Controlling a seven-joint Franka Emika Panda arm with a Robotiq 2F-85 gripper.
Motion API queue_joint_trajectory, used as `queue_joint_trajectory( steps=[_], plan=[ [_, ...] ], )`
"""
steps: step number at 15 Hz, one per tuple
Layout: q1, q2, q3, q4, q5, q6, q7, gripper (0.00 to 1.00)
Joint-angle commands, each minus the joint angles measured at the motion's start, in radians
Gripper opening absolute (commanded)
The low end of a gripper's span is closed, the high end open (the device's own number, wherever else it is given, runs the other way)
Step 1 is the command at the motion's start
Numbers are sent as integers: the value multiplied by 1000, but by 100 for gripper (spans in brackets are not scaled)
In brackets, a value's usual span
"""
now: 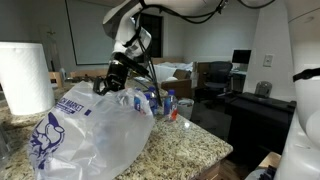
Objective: Put the plastic bottles into the plastic bag
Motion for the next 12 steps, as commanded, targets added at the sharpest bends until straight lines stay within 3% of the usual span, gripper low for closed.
queue_joint_trajectory(
  steps=[1,5,12],
  plan=[
    [-7,7,-8,21,8,-59,38,98],
    [-24,-45,-24,18,6,-72,15,100],
    [-61,-245,-84,-39,-37,-30,16,100]
  ],
)
